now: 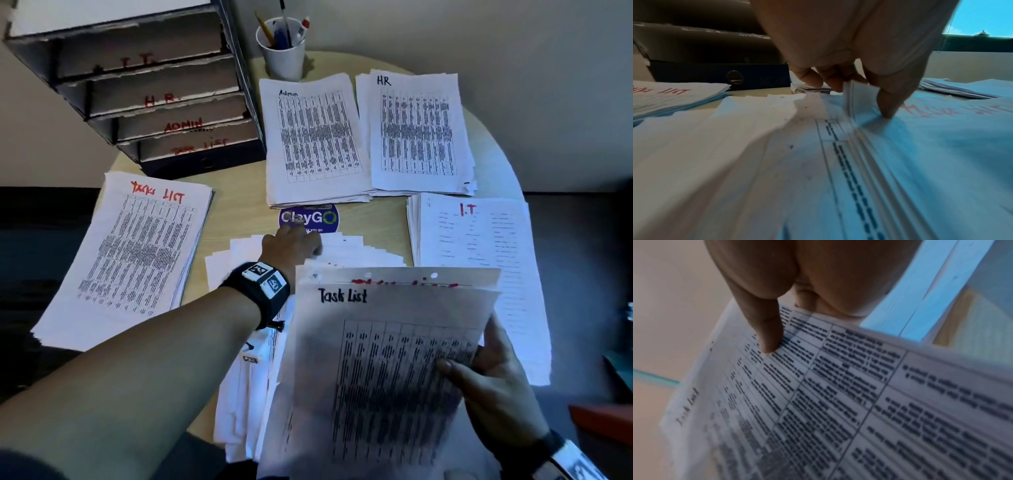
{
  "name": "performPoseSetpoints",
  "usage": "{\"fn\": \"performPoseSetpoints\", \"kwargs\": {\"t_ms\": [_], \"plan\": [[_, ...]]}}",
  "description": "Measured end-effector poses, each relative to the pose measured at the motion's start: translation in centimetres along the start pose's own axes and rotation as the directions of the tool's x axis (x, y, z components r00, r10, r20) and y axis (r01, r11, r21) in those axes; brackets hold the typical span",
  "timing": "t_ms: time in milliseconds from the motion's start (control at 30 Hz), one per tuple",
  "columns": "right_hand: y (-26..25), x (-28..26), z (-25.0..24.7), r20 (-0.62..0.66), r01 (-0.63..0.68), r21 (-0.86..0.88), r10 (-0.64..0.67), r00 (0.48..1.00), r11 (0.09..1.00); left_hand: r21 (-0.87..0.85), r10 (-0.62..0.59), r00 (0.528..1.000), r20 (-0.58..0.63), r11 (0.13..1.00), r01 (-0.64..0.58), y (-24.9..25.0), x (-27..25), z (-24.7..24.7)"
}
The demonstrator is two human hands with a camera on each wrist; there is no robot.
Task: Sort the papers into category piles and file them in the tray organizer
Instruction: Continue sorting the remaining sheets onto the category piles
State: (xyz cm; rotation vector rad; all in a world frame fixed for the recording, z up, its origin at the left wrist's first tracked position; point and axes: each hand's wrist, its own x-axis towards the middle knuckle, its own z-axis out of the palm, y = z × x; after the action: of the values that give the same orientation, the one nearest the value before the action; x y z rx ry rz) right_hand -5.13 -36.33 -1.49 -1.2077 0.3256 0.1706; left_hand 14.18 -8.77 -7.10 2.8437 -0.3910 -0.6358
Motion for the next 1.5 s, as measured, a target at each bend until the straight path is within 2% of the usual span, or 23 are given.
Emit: {"fn": "performPoseSetpoints", "kwargs": {"t_ms": [67,167,233,467,567,633,767,900,933,1000,1133,1200,1267,1333,1400,1500], "plan": [[1.2,-0.7,-0.1,-0.089,-0.048,-0.085,0.041,0.995,0.995,-0.04,0.02,0.999,0.032,0.999,-0.019,-0.9,0.0,0.3],[1.9,0.1,-1.2,-0.057,-0.107,-0.135,0.101,0.993,0.985,-0.271,0.065,0.997,0.027,0.961,-0.055,-1.7,-1.2,-0.6],[2.5,-0.1,-0.2,0.024,-0.132,-0.172,0.138,0.99,0.976,-0.278,0.073,0.997,0.019,0.958,-0.065,-2.1,-2.0,-1.1],[2.1,1.1,1.0,0.07,-0.176,-0.248,0.199,0.977,0.953,-0.311,-0.14,0.989,-0.042,0.943,0.12,-6.2,-4.1,-2.8],[2.0,1.4,1.0,0.094,-0.176,-0.299,0.212,0.973,0.938,-0.297,-0.118,0.992,0.043,0.947,0.126,-7.7,-5.2,-2.5],[1.8,1.4,1.6,0.111,-0.169,-0.282,0.207,0.972,0.944,-0.389,-0.103,0.991,0.081,0.913,0.126,-7.8,-5.7,-2.1],[2.1,1.4,1.5,0.175,-0.109,-0.325,0.173,0.969,0.94,-0.382,-0.104,0.994,0.023,0.918,0.105,-7.4,-5.5,-1.5],[2.3,1.6,1.6,0.139,-0.099,-0.338,0.153,0.978,0.936,-0.308,-0.07,0.997,-0.029,0.95,0.058,-7.9,-5.3,-1.5],[2.4,1.8,1.5,0.125,-0.093,-0.356,0.146,0.981,0.93,-0.278,-0.036,0.998,-0.056,0.96,0.02,-7.9,-5.5,-1.6],[2.5,2.1,1.7,0.11,-0.039,-0.421,0.093,0.99,0.906,-0.231,0.098,0.981,-0.165,0.963,-0.135,-7.9,-6.0,-1.9],[2.0,3.6,3.2,0.142,0.073,-0.446,-0.01,0.99,0.892,-0.314,0.311,0.91,-0.274,0.866,-0.39,-5.8,-9.2,-3.6],[1.9,4.7,3.6,0.145,0.061,-0.492,0.013,0.989,0.868,-0.352,0.35,0.886,-0.305,0.823,-0.446,-4.5,-11.1,-4.0],[2.0,5.5,3.8,0.116,0.032,-0.483,0.028,0.993,0.875,-0.427,0.328,0.873,-0.361,0.774,-0.468,-3.9,-12.4,-4.2],[2.1,6.0,3.9,0.069,-0.006,-0.47,0.043,0.997,0.883,-0.554,0.247,0.891,-0.381,0.71,-0.434,-3.8,-13.0,-4.3],[1.9,5.8,4.2,0.061,-0.01,-0.429,0.04,0.997,0.903,-0.678,0.128,0.927,-0.352,0.648,-0.347,-4.1,-12.9,-4.3],[1.5,4.7,3.5,0.064,-0.046,-0.343,0.073,0.995,0.938,-0.891,-0.124,0.98,-0.153,0.447,-0.083,-5.1,-11.6,-3.6]]}}
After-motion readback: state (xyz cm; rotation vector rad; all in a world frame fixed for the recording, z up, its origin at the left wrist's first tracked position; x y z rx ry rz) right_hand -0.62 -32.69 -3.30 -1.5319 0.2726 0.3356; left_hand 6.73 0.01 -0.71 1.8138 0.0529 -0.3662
